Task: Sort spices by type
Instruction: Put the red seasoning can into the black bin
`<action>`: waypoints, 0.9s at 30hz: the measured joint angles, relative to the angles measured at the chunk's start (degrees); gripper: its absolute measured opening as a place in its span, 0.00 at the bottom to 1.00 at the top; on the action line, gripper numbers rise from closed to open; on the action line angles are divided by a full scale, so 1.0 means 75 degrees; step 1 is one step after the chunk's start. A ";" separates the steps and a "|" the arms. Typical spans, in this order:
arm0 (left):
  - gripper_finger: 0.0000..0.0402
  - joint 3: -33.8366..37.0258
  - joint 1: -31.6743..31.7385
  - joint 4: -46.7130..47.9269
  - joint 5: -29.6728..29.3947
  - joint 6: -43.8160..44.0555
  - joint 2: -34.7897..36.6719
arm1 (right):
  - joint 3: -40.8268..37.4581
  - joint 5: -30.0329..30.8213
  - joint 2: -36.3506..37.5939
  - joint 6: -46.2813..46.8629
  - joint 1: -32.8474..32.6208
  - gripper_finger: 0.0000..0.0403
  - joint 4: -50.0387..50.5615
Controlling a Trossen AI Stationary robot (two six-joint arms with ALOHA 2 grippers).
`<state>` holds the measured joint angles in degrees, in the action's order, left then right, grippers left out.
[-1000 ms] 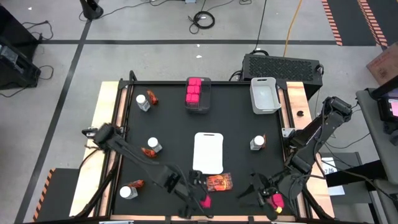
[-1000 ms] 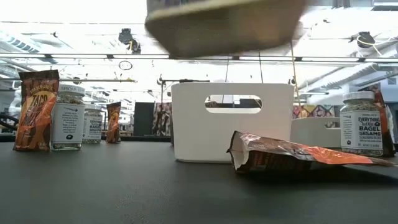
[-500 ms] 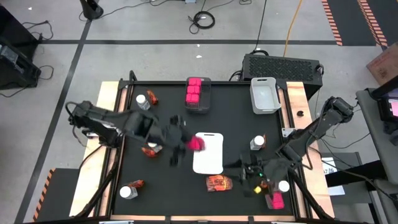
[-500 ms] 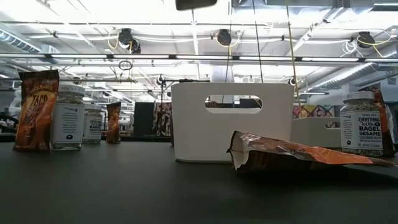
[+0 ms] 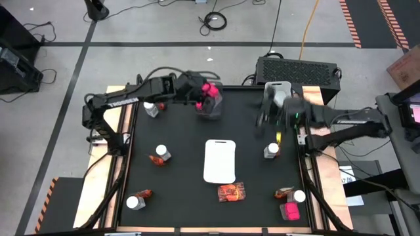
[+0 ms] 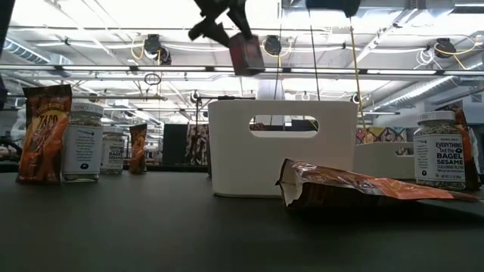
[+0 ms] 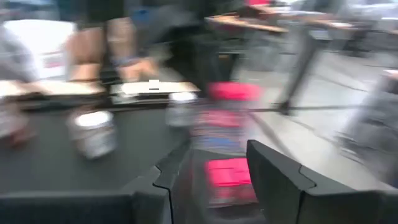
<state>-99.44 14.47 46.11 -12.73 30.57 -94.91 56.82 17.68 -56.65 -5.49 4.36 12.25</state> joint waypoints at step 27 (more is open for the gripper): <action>0.57 -0.0003 0.1601 -0.1633 0.1135 0.1711 -0.1783 | -0.0001 -0.3144 -0.0633 0.0184 0.4515 0.36 -0.0388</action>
<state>-99.46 26.48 33.87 -4.22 43.40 -108.28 56.81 -5.90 -61.39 -4.10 38.22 9.34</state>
